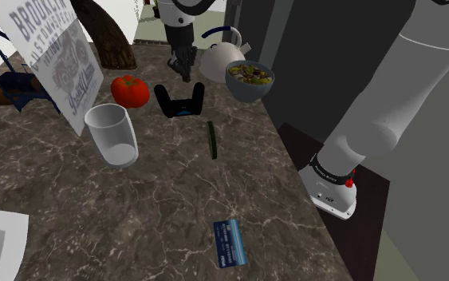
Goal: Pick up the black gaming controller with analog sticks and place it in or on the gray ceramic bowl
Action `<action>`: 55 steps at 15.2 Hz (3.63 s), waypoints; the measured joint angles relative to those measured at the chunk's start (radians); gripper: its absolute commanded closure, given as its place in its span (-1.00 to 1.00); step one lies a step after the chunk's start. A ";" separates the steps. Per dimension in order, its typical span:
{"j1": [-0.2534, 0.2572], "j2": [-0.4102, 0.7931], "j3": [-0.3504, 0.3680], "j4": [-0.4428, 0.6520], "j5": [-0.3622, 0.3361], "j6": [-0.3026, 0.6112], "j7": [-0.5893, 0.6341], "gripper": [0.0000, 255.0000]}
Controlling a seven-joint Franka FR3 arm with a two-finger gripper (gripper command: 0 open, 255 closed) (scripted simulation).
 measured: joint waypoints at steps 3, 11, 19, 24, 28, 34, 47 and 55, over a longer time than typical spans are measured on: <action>0.004 -0.010 0.006 -0.017 -0.001 0.013 -0.029 -1.00; 0.062 -0.132 0.073 -0.220 0.014 0.181 -0.448 -1.00; 0.061 -0.097 0.072 -0.274 -0.006 0.269 -0.449 -1.00; 0.061 -0.097 0.072 -0.274 -0.006 0.271 -0.449 1.00; 0.061 -0.097 0.072 -0.274 -0.006 0.271 -0.449 1.00; 0.061 -0.097 0.072 -0.274 -0.006 0.271 -0.449 1.00; 0.060 -0.165 0.068 -0.183 0.028 0.117 -0.485 1.00; 0.061 -0.197 0.066 -0.108 0.041 0.013 -0.500 1.00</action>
